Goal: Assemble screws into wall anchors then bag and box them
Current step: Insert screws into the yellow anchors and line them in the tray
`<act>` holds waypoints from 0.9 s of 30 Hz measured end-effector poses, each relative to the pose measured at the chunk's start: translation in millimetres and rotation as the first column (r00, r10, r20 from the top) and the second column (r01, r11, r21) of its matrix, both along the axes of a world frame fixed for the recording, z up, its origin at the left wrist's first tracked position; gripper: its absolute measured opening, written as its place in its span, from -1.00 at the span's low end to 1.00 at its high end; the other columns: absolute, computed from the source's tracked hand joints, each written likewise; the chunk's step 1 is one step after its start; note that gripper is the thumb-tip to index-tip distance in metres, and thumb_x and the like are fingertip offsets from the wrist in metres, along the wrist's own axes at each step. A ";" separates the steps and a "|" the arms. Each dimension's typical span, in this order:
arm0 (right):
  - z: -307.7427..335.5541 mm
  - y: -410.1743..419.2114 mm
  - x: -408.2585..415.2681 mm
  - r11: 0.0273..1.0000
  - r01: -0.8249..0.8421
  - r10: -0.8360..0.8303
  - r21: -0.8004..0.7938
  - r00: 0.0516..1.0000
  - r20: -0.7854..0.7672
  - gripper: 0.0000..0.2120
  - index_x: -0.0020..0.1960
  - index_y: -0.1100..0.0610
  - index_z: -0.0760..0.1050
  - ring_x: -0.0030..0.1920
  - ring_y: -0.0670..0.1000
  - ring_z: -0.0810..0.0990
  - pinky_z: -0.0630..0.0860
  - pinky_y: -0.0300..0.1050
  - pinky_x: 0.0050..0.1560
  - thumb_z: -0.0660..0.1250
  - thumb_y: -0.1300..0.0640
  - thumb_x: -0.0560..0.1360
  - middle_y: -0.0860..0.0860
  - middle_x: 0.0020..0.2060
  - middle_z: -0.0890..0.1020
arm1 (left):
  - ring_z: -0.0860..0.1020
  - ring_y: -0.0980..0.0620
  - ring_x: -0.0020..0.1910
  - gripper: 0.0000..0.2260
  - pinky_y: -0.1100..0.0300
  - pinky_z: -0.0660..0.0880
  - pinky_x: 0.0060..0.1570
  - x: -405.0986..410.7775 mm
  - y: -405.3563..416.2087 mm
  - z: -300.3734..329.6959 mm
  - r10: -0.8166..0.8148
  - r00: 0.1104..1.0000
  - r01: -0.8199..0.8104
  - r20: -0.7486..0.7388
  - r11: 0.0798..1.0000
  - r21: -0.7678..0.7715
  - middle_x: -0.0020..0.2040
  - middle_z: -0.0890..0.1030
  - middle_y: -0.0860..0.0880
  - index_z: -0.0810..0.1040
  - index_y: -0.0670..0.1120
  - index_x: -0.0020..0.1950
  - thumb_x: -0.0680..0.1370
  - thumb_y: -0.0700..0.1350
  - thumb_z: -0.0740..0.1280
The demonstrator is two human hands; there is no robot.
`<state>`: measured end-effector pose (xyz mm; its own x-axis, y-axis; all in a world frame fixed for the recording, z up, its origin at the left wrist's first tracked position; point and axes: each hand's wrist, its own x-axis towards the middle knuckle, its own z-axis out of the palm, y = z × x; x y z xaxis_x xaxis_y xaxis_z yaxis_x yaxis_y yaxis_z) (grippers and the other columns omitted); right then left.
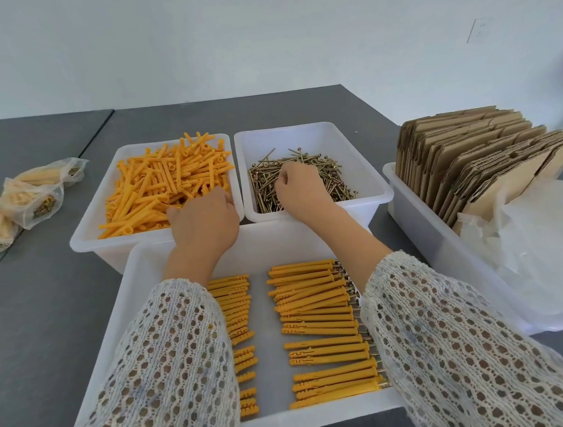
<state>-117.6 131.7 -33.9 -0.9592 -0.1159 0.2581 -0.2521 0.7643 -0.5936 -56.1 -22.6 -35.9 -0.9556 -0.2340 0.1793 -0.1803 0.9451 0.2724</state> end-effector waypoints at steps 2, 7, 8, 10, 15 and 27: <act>0.8 1.1 -0.9 1.000 0.011 -0.011 -0.010 1.000 0.004 -0.80 -0.02 0.35 0.51 -0.15 0.13 0.57 0.59 0.04 -0.07 0.12 0.41 0.49 0.19 -0.09 0.60 | 0.52 -0.14 -0.02 -0.72 -0.08 0.26 0.25 -0.5 0.0 -1.4 -0.020 1.000 0.020 -0.009 1.000 0.021 -0.06 0.62 -0.07 0.40 0.00 0.31 0.69 -0.07 0.00; 3.1 1.3 -1.1 0.997 0.035 -0.042 -0.068 0.993 -0.112 -0.70 -0.03 0.26 0.58 -0.03 0.07 0.52 0.49 -0.14 0.05 0.16 0.51 0.43 0.14 0.00 0.55 | 0.51 -0.12 -0.02 -0.76 -0.10 0.27 0.26 -1.1 0.3 -1.6 -0.011 0.998 0.016 -0.061 0.996 0.087 -0.07 0.62 -0.03 0.40 0.01 0.28 0.67 -0.08 0.06; 2.9 1.3 -0.5 0.997 0.034 -0.043 -0.070 0.990 -0.131 -0.70 -0.05 0.27 0.58 -0.01 0.07 0.51 0.46 -0.15 0.06 0.16 0.52 0.42 0.13 -0.01 0.53 | 0.50 -0.10 -0.05 -0.78 -0.10 0.27 0.27 -1.1 0.8 -1.6 0.004 0.997 0.004 -0.079 0.994 0.105 -0.10 0.62 -0.01 0.41 0.02 0.26 0.66 -0.08 0.07; 2.2 1.5 0.3 0.997 0.027 -0.037 -0.073 0.990 -0.137 -0.70 -0.04 0.28 0.58 0.09 0.11 0.48 0.39 -0.19 0.07 0.17 0.52 0.40 0.14 0.03 0.49 | 0.52 -0.08 -0.04 -0.82 -0.10 0.25 0.28 -1.1 1.4 -1.1 0.024 0.995 -0.010 -0.096 0.989 0.147 -0.11 0.61 0.03 0.43 0.03 0.21 0.66 -0.05 0.09; 1.4 2.5 -0.5 0.998 0.025 -0.031 -0.055 0.994 -0.106 -0.67 0.01 0.24 0.57 0.10 0.09 0.43 0.34 -0.22 0.03 0.20 0.53 0.39 0.15 0.08 0.43 | 0.45 0.03 -0.08 -0.85 -0.11 0.26 0.29 -1.5 0.0 0.9 0.036 0.991 0.003 -0.126 0.954 0.299 -0.24 0.45 0.21 0.48 0.09 0.07 0.63 0.14 0.23; 4.8 -2.2 2.5 0.995 -0.080 0.065 -0.066 0.978 -0.198 -0.70 -0.05 0.35 0.53 -0.20 0.14 0.55 0.50 0.01 -0.07 0.07 0.24 0.66 0.21 -0.19 0.61 | 0.54 -0.04 -0.07 -0.95 -0.18 0.46 0.18 2.0 1.3 8.5 0.085 0.968 0.037 -0.237 0.883 0.467 -0.23 0.47 0.17 0.47 0.06 0.04 0.61 -0.07 0.26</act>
<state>-115.1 129.5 -29.0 -0.8793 -0.1573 0.4495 -0.4216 0.6960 -0.5813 -54.0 -21.4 -27.4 -0.8889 -0.3704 0.2694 -0.0721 0.6941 0.7162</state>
